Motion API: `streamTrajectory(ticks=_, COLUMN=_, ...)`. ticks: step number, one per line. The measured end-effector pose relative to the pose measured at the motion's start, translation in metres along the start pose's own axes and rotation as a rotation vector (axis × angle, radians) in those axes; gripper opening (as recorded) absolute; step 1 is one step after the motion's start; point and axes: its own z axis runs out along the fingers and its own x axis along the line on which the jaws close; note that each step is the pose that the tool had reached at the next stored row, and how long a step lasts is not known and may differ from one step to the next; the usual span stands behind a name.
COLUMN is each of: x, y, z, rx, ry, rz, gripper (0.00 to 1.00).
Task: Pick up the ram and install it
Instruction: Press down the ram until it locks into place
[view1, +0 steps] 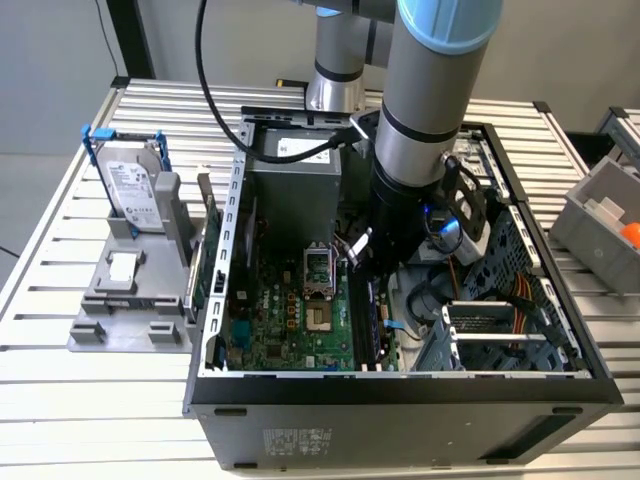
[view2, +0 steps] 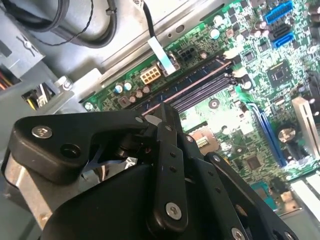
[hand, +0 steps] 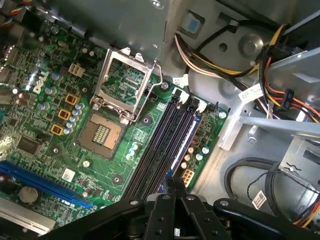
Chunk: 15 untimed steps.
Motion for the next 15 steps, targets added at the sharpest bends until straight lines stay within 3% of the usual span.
streamTrajectory(ticks=15, x=-0.0001, y=0.0001, z=0.0000, rx=-0.0064, ry=-0.0016, rz=-0.196, gripper=0.00)
